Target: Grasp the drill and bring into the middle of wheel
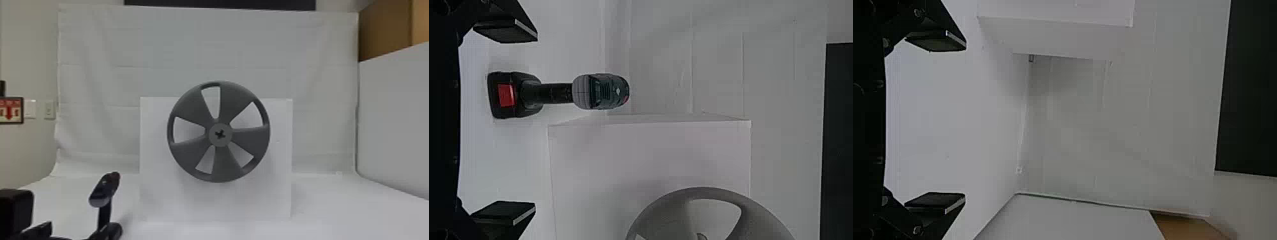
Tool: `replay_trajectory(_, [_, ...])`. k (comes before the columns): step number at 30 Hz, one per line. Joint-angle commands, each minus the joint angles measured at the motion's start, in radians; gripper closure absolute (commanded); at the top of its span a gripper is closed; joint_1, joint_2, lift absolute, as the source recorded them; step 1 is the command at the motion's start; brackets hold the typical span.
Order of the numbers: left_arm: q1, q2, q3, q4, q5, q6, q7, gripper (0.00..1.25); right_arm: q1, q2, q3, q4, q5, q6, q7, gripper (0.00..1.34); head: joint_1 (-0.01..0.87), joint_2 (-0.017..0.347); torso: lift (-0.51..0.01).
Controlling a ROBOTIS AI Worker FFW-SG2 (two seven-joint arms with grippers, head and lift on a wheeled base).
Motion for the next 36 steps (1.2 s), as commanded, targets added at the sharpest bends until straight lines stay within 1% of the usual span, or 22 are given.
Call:
replay_trajectory(1, [-0.002, 0.000, 0.001, 0.000, -0.003, 0.000, 0.000, 0.09, 0.000, 0.005, -0.005, -0.019, -0.001, -0.001, 0.000, 0.23, 0.000, 0.000, -0.406])
replay_trajectory(6, [-0.002, 0.000, 0.001, 0.000, -0.005, 0.000, 0.000, 0.09, 0.010, 0.005, 0.004, -0.019, -0.001, -0.001, 0.000, 0.24, 0.000, 0.000, -0.406])
replay_trajectory(12, [-0.002, 0.000, 0.001, 0.002, -0.005, 0.000, 0.000, 0.09, 0.012, 0.014, 0.012, -0.019, 0.007, -0.001, 0.000, 0.24, 0.000, 0.000, -0.406])
replay_trajectory(23, [-0.002, 0.002, 0.001, 0.005, -0.006, 0.000, 0.000, 0.09, 0.013, 0.013, 0.032, -0.019, 0.016, -0.001, 0.000, 0.24, 0.000, 0.000, -0.406])
replay_trajectory(36, [-0.003, 0.003, -0.007, 0.009, -0.005, 0.000, 0.006, 0.09, 0.013, 0.016, 0.032, -0.019, 0.028, 0.003, 0.000, 0.24, 0.000, 0.000, -0.406])
